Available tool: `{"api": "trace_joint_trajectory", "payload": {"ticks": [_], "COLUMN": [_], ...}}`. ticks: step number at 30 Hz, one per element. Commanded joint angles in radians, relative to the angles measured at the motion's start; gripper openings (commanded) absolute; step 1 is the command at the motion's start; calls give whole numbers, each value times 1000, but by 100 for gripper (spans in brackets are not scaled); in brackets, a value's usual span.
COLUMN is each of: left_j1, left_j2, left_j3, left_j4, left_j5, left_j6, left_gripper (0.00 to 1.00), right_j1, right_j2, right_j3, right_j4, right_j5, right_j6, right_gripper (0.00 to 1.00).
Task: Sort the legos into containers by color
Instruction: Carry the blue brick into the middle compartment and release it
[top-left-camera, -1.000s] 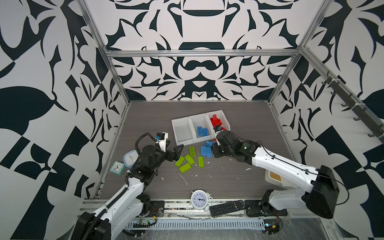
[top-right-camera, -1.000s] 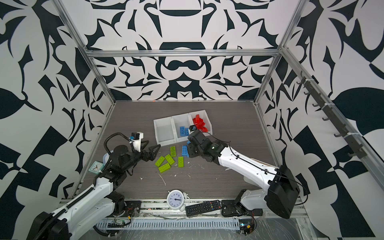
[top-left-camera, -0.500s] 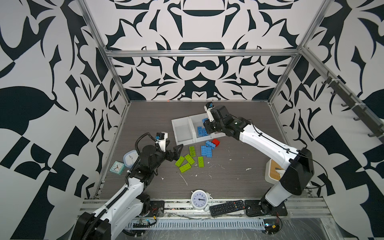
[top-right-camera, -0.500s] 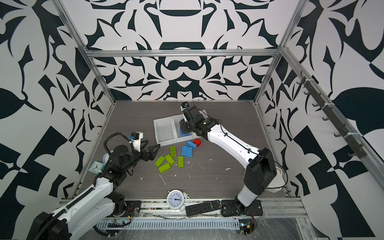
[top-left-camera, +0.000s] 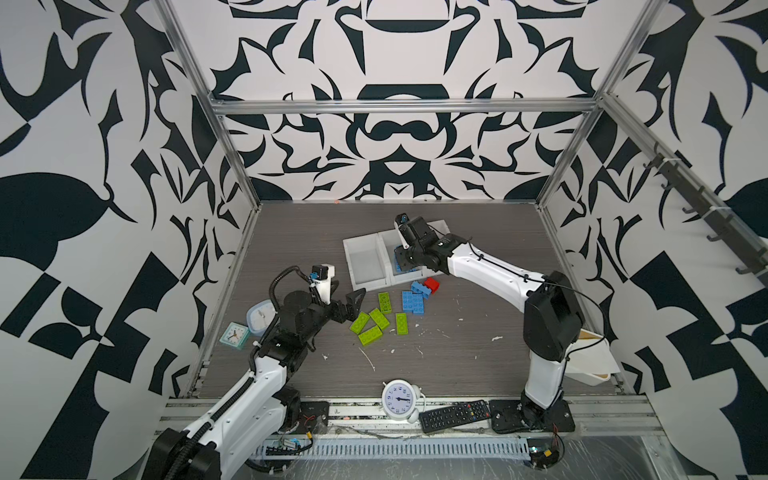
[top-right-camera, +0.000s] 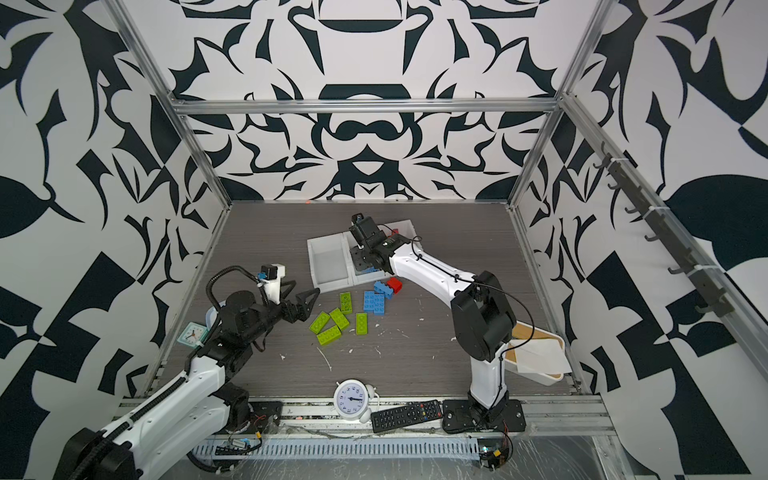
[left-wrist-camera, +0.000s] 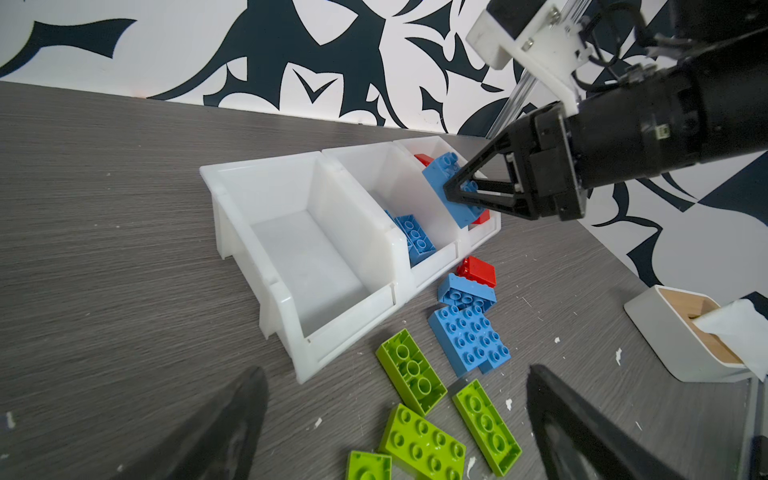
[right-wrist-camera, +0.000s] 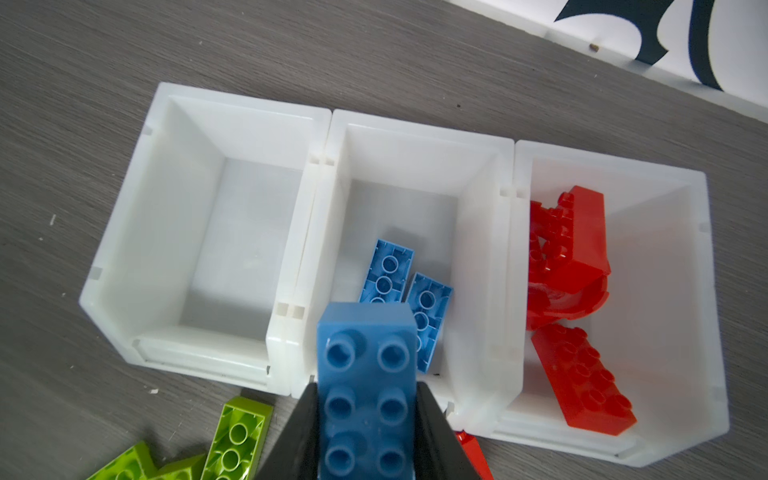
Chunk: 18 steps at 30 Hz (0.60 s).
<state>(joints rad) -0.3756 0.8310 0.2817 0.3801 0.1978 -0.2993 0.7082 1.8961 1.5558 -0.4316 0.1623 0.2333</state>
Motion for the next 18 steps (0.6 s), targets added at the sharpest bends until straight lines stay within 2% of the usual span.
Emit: {"api": "trace_joint_trajectory", "payload": {"ticks": [1, 15, 17, 18], "left_j1": [-2, -1, -1, -2], "left_j2": [-11, -9, -8, -9], "left_j3": [7, 8, 8, 7], "left_j4": [0, 0, 0, 0], "left_j5": [-11, -11, -11, -10], "left_j6": [-8, -9, -9, -8], "left_gripper": [100, 100, 100, 100], "right_j1": [5, 4, 4, 4], "right_j2": [19, 124, 130, 131], "right_j3": [50, 60, 65, 67], "right_j4": [54, 128, 126, 125], "right_j5": [21, 79, 80, 78], "right_j6": [0, 11, 13, 14], "right_gripper": [23, 24, 28, 33]}}
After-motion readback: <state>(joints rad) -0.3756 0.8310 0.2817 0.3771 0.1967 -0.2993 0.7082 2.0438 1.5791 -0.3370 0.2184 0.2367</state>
